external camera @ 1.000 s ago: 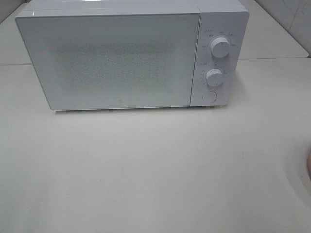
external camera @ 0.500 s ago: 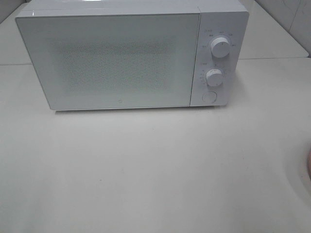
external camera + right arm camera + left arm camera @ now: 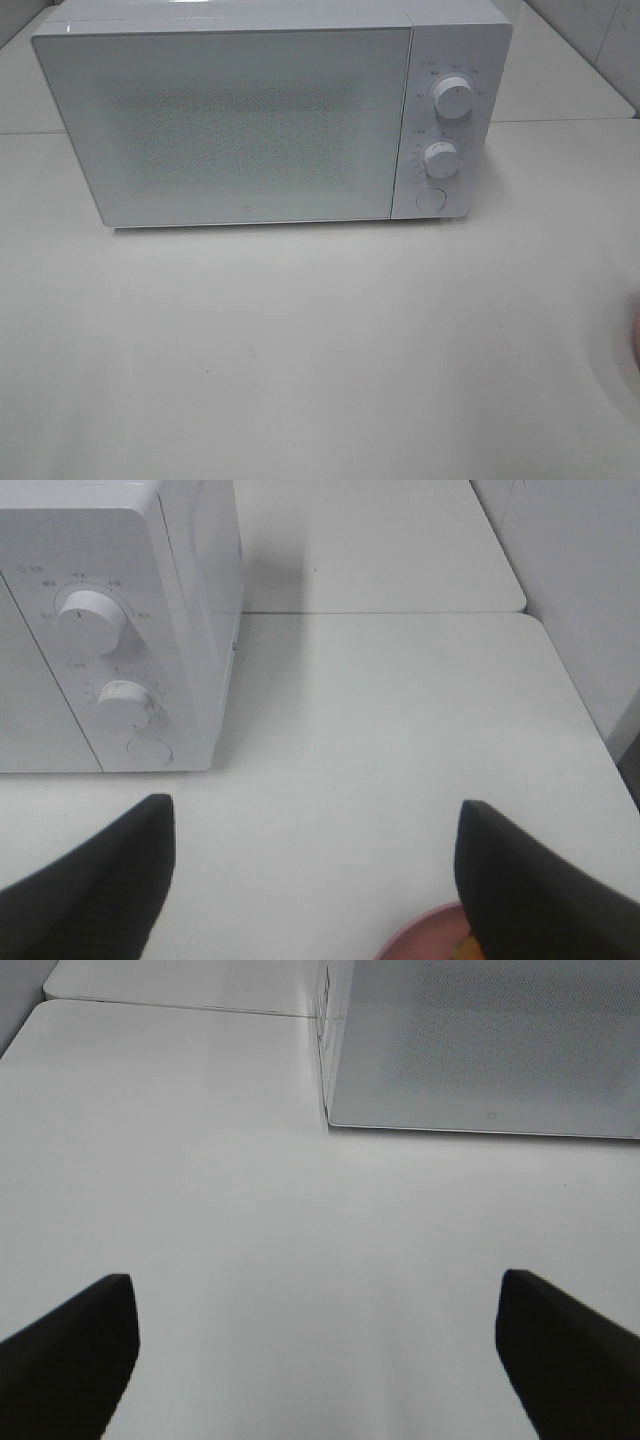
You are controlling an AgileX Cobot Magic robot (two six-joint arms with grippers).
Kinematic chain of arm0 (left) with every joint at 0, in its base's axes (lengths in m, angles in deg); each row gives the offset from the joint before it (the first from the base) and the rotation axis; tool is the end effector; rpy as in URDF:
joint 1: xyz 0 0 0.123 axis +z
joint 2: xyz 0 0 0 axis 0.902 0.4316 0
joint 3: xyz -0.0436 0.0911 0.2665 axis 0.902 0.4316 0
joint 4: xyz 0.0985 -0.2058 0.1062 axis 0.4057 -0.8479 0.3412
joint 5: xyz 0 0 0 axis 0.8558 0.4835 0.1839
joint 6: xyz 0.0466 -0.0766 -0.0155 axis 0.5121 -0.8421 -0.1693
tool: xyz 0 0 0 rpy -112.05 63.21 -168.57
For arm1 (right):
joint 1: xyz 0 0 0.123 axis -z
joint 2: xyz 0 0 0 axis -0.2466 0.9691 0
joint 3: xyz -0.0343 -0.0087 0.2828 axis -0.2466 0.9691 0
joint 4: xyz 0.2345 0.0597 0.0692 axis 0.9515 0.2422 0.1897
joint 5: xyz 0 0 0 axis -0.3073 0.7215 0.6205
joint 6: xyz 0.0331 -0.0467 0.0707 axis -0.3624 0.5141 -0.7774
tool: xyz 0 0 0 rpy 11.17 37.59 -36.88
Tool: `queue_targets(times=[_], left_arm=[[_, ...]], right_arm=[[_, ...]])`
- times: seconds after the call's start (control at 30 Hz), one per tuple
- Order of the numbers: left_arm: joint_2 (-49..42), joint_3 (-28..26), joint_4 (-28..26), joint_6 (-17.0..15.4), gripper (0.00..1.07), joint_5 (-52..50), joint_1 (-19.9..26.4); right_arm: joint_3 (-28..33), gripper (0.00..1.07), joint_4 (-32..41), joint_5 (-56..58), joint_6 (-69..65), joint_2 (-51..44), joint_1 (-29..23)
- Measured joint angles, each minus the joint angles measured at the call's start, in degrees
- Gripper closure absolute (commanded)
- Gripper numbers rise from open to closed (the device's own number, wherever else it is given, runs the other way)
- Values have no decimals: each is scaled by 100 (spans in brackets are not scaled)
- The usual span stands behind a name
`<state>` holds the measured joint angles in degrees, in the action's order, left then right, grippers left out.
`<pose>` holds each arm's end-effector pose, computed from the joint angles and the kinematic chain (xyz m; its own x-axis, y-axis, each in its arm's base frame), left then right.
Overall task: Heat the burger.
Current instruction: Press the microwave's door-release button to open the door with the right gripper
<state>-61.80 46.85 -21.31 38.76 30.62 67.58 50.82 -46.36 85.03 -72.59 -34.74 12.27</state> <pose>-0.0077 -0.0143 0.2825 -0.4335 -0.0584 -0.8993 0.0676 0.9930 -0.0970 0.1459 0.0019 0.3010 -0.3684 -0.0248 -0.9293 -0.0064 0.9997 -0.0242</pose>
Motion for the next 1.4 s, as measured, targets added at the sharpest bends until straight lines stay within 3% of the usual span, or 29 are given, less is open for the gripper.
queue_targets(times=[0.43, 0.87, 1.1, 1.4], left_arm=[[0, 0, 0, 0, 18, 0, 0], [0, 0, 0, 0, 18, 0, 0], [0, 0, 0, 0, 18, 0, 0], [0, 0, 0, 0, 18, 0, 0]], right_arm=[[0, 34, -498, -2206, 0, 1404, 0], [0, 34, -464, -4051, 132, 2722, 0], [441, 34, 498, -5363, 985, 3249, -52], [871, 34, 2659, -6675, 2659, 3592, -1295]])
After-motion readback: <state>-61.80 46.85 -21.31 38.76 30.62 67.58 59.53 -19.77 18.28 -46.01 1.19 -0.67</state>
